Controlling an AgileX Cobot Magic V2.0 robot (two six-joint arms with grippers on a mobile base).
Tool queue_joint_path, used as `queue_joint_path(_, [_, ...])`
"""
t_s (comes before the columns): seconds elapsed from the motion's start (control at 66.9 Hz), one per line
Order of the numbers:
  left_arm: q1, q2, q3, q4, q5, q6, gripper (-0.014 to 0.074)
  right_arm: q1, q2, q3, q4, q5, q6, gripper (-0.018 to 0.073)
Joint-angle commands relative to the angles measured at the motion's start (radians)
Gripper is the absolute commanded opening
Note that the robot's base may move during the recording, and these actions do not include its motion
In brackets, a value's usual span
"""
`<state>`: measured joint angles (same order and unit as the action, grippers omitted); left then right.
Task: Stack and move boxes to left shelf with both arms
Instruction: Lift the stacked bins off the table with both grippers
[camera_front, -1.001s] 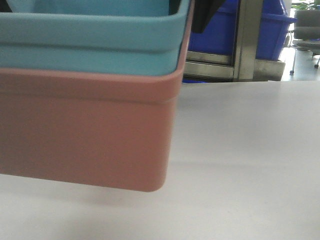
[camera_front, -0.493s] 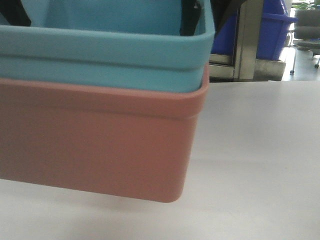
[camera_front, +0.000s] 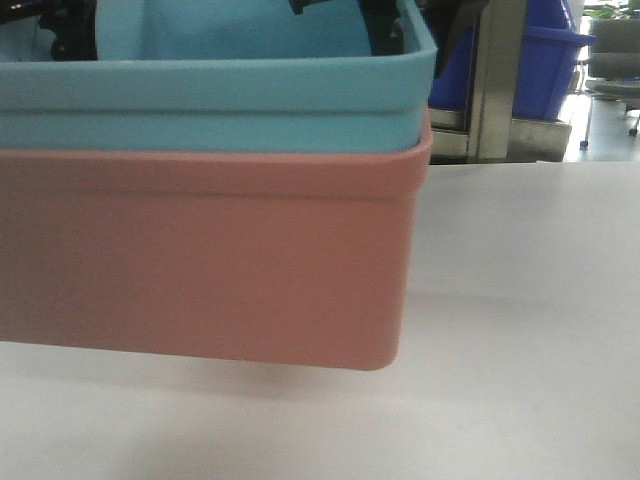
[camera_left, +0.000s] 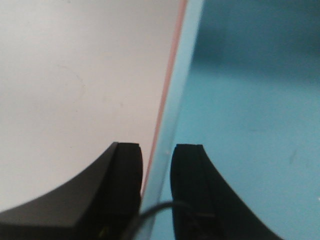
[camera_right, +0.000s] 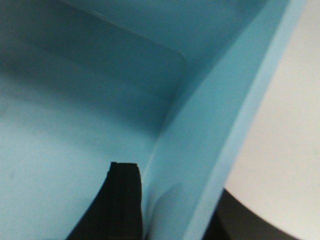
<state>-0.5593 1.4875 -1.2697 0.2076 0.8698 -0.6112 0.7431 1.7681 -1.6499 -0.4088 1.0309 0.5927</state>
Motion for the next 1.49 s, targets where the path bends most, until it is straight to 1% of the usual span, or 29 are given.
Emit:
queue_joint_path(0.0, [-0.049,-0.017,-0.085,-0.115,-0.217,0.017,-0.0008,0.055,-0.033,-0.061,0.055,-0.217,0.016,0.0055])
queue_joint_path(0.06, [-0.049,-0.006,-0.093,-0.109,-0.222,0.008,-0.0008,0.066,-0.033,-0.061,0.052,-0.215,0.016,0.0055])
queue_joint_path(0.149, [-0.049,0.005,-0.095,-0.068,-0.224,-0.029,-0.0008,0.077,-0.033,-0.061,0.049,-0.212,0.016,0.0055])
queue_joint_path(0.224, [-0.049,0.015,-0.095,-0.05,-0.222,-0.031,-0.0008,0.078,-0.034,-0.061,0.049,-0.216,0.016,0.0055])
queue_joint_path(0.627, [-0.049,0.026,-0.095,-0.047,-0.238,-0.029,-0.0009,0.078,-0.034,-0.061,0.04,-0.199,0.017,0.0055])
queue_joint_path(0.867, [-0.049,0.027,-0.095,-0.047,-0.227,-0.029,-0.001,0.078,-0.034,-0.061,0.04,-0.161,0.016,0.0055])
queue_joint_path(1.479, [-0.049,0.033,-0.095,-0.049,-0.227,-0.029,-0.001,0.078,-0.034,-0.061,0.034,-0.161,0.016,0.0055])
